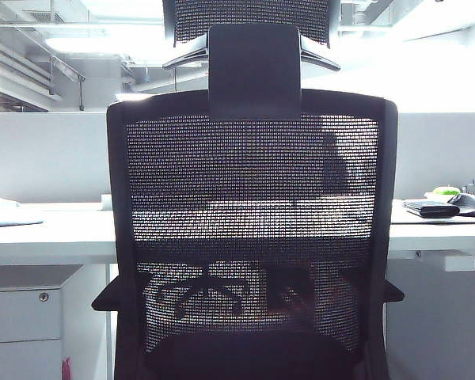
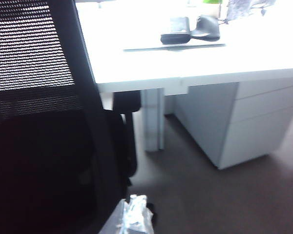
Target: Push the black chair under the table.
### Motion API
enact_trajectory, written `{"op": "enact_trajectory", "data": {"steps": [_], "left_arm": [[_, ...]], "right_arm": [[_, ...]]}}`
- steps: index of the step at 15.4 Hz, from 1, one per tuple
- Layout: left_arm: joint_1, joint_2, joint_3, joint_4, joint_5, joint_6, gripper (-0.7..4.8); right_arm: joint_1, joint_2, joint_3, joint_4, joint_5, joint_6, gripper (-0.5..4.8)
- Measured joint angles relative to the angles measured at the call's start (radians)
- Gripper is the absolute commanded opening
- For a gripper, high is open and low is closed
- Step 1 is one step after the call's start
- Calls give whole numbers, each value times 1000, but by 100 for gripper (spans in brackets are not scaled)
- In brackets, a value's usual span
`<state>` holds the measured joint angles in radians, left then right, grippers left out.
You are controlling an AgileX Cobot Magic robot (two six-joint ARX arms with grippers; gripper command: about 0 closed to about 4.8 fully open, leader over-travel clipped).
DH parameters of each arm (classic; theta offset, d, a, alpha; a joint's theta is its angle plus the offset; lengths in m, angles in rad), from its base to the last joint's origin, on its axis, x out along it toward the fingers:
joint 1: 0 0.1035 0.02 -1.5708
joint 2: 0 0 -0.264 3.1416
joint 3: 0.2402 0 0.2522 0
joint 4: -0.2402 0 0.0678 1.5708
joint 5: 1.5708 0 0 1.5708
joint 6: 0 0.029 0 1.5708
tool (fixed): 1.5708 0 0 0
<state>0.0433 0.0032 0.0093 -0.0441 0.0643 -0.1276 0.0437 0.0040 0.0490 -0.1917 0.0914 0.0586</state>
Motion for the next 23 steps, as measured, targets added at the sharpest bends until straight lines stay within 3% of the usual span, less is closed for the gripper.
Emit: {"op": "enact_trajectory", "data": {"steps": [8, 11, 23], "left_arm": [[0, 0, 0, 0, 0, 0, -5], [0, 0, 0, 0, 0, 0, -5], [0, 0, 0, 0, 0, 0, -5]], "right_arm": [[-82, -1, -41, 80, -63, 21, 0], [-105, -1, -41, 80, -135, 21, 0], [-98, -1, -41, 80, -143, 21, 0]]}}
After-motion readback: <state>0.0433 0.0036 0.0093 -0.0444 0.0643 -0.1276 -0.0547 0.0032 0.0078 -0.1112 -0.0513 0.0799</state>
